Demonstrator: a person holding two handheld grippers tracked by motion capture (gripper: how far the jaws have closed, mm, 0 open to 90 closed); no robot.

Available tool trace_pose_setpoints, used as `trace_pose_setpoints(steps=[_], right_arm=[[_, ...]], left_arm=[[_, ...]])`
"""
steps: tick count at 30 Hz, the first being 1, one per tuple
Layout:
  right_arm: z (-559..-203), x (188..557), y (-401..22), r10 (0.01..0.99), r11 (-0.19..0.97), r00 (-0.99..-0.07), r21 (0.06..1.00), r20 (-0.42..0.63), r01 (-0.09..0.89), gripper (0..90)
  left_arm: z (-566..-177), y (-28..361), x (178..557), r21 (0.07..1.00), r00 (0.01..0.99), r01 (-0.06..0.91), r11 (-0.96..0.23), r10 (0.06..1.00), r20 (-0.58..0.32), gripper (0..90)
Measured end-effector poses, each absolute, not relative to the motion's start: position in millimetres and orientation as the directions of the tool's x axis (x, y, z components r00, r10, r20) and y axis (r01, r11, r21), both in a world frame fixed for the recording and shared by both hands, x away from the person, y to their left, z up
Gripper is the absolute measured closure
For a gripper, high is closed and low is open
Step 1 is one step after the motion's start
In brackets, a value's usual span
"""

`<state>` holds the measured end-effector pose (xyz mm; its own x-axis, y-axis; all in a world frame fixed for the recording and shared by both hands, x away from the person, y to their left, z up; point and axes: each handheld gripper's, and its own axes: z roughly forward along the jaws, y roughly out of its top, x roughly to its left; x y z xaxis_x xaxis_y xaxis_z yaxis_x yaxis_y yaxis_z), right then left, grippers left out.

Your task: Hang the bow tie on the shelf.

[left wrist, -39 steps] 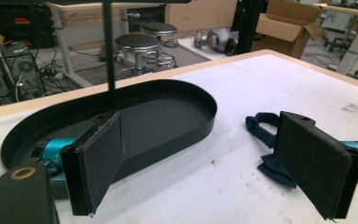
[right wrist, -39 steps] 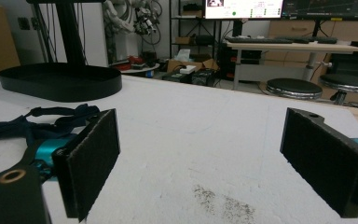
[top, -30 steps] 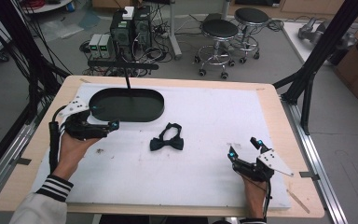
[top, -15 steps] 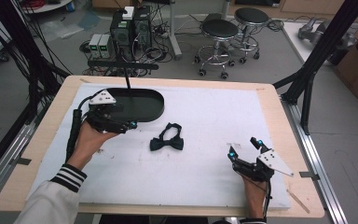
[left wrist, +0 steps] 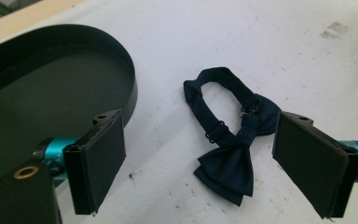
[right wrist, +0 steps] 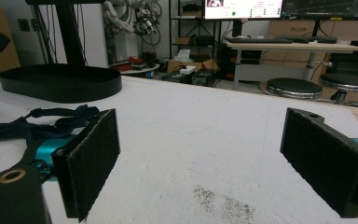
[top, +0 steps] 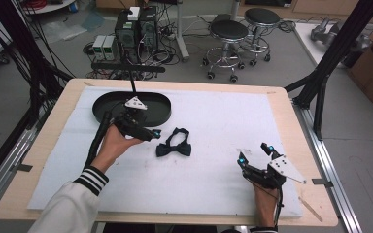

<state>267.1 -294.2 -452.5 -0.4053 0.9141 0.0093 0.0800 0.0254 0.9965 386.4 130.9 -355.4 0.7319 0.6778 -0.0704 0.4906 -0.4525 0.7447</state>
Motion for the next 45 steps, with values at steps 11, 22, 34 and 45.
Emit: trace_pose_setpoints(steps=[11,22,34,45], right_arm=[[-452.6,266.5,-294.2,0.915,0.018,-0.403,0.997,0.016,0.08,10.9],[-452.8,266.6,-295.2,0.915,0.011,-0.402,0.997,0.02,0.074,10.9],[-452.9,265.9,-295.8,0.915,-0.005,-0.402,0.997,0.036,0.079,11.0],[-453.0,266.1,-296.3,0.915,-0.006,-0.401,0.997,0.035,0.075,11.0]], left_arm=[[-374.0,104.1,392.8,0.699,0.748,0.551,-0.455,0.641,-0.172,24.5],[-387.4,93.0,399.1,0.632,0.716,0.613,-0.474,0.672,-0.191,27.1],[-401.5,84.0,404.3,0.564,0.661,0.692,-0.45,0.709,-0.246,32.1],[-412.9,78.7,409.9,0.542,0.633,0.718,-0.436,0.733,-0.249,37.7]])
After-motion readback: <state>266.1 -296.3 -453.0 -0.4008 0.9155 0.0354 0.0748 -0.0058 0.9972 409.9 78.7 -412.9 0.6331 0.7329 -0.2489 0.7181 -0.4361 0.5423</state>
